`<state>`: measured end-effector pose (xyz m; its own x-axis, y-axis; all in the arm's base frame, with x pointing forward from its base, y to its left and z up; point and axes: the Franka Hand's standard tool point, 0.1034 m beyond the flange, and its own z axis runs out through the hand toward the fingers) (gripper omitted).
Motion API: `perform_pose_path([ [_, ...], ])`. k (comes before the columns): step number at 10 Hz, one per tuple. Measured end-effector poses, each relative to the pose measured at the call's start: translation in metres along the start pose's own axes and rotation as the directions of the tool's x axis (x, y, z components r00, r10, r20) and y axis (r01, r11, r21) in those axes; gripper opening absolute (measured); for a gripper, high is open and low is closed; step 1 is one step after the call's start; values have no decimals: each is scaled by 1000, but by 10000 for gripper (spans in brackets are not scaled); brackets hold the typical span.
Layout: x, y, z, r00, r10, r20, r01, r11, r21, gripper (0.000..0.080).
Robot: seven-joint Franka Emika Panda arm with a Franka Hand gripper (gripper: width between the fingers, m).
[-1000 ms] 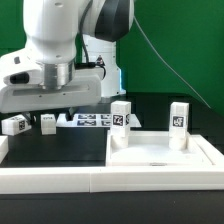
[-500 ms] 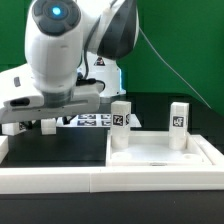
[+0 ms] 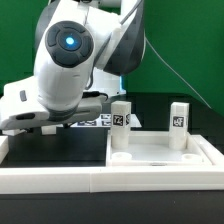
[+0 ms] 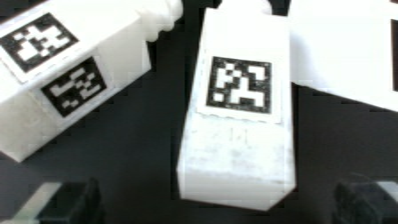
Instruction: Assemble square table
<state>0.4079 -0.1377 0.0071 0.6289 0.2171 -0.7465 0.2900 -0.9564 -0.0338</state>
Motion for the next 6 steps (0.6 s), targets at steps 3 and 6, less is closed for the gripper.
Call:
perform_pose_path([
  [3,0,-2,6,1000,30,1,-30,1000,-1,649],
  [6,-2,-5,9,998,56,27,-56,998,4,649],
])
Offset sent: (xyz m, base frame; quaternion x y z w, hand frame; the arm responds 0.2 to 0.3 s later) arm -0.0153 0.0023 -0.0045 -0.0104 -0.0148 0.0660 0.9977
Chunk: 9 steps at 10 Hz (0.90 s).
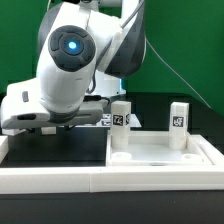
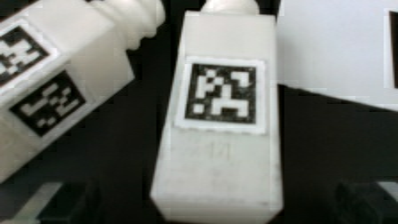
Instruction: Assemble square table
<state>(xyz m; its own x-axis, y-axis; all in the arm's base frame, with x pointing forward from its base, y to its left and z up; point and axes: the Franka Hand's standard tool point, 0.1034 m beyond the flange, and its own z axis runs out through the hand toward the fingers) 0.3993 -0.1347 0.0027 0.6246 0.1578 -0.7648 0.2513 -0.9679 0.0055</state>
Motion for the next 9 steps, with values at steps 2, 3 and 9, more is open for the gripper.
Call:
perform_pose_path([
  [2,-1,2,2,1000,2,12,-2,1000,7,649],
  [3,-1,2,2,1000,2,9,-2,1000,6,649],
  [9,-3,1,6,1000,1,15,-2,1000,10,288],
])
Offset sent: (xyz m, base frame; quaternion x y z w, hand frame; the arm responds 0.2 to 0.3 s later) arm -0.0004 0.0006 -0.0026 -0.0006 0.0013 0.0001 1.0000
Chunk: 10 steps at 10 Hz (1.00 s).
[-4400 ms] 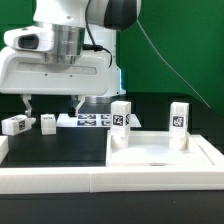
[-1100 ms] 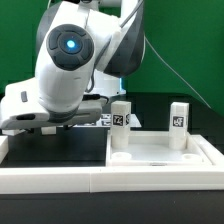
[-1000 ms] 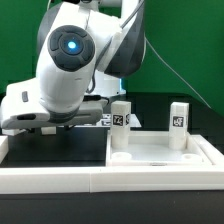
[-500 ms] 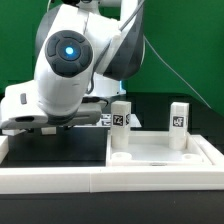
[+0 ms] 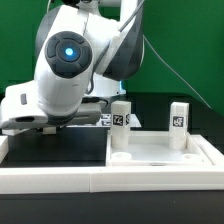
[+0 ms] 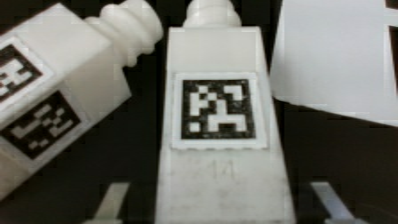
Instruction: Assemble square table
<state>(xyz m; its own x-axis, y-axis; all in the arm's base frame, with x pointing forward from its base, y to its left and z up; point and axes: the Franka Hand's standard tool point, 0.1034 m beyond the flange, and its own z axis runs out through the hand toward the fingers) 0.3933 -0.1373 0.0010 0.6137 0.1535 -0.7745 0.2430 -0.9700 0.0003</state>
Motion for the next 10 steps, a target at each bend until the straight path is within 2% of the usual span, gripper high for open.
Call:
perform_pose_path([
  [3,1,-1,-1,1000,-2,-2,2,1000,-2,289],
  [5,1,-2,-13,1000,-3,-13,3,1000,-6,289],
  [10,-14,-3,-87,998,2,-56,-2,1000,-3,290],
])
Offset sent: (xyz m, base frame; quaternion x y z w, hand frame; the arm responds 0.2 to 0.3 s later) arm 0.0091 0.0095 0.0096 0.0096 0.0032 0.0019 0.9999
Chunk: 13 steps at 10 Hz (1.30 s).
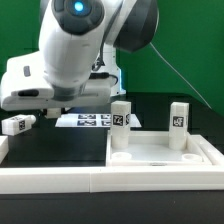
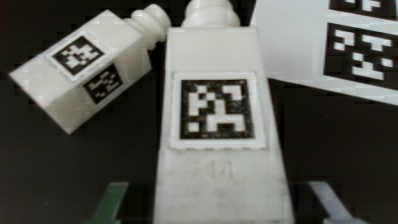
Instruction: Assemble square table
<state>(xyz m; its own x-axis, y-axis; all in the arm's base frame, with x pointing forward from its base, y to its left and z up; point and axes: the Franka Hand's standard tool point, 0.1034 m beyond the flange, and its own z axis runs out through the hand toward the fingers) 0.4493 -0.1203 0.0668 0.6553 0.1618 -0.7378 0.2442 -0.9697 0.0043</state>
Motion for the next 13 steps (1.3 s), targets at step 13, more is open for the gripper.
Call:
perform_pose_path([
  [13,17,14,-71,861,-8,-508,-26,998,-60,290],
])
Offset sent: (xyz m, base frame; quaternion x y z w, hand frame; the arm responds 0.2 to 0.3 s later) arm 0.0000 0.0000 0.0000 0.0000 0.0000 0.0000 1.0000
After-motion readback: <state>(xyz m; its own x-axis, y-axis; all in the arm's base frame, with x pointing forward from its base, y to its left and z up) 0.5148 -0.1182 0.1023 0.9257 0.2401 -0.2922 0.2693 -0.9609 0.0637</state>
